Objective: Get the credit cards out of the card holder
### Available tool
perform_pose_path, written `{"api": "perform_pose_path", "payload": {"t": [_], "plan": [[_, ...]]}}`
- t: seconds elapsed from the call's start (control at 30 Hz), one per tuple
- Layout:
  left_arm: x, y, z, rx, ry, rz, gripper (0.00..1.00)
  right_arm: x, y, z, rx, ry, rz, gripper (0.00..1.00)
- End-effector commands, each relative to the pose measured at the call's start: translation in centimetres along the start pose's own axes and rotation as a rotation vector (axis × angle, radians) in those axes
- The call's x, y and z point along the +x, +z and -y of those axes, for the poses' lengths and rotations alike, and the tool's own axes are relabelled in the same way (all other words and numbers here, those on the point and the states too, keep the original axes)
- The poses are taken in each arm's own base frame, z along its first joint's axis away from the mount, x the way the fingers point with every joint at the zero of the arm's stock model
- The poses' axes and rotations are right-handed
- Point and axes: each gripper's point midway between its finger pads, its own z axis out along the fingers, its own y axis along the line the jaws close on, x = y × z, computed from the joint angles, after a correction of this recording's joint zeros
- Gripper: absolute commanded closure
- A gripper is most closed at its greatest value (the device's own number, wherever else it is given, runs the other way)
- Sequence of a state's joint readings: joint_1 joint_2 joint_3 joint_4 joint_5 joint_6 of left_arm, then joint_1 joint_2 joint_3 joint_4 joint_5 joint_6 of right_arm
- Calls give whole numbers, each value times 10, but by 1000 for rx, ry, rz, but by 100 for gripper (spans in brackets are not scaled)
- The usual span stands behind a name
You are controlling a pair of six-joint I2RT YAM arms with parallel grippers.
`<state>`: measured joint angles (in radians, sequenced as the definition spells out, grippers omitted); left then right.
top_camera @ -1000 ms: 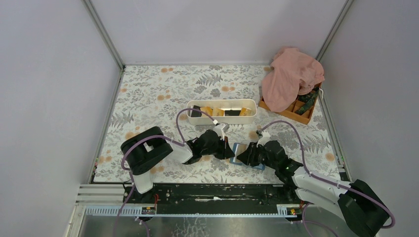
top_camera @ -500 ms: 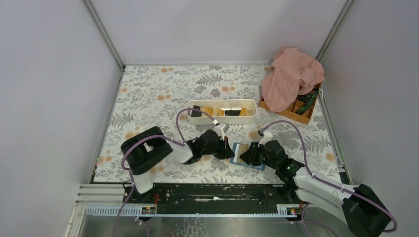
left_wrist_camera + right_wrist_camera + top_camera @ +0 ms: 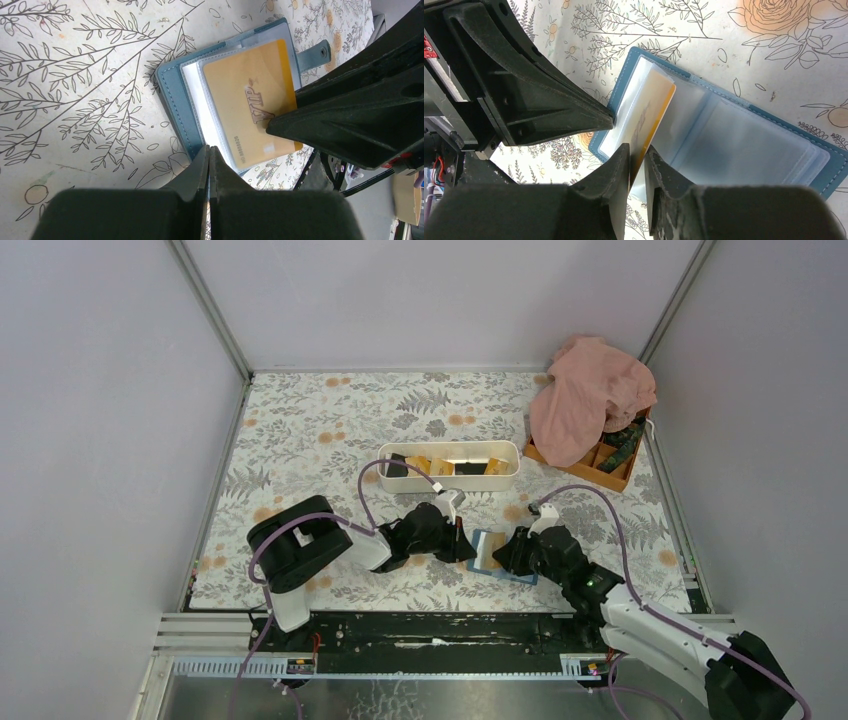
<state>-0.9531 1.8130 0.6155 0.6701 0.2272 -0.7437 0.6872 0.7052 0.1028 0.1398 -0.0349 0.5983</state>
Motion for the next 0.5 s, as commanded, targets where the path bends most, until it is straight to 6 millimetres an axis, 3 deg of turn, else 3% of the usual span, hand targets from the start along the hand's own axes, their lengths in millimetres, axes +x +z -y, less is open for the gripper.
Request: {"api": "perform_pose_path", "payload": {"t": [0.0,0.13,0.47], "plan": [[40,-4,-35,-113,-12,-123,99,-19,-2,-6,3,-8,56,77],[41,-2,-35,-111,-12,-126,99,-20,-4,-6,4,-10,62,88],[41,0,-34,-106,-15,-132,99,-23,-10,-1,18,-1,93,89]]}}
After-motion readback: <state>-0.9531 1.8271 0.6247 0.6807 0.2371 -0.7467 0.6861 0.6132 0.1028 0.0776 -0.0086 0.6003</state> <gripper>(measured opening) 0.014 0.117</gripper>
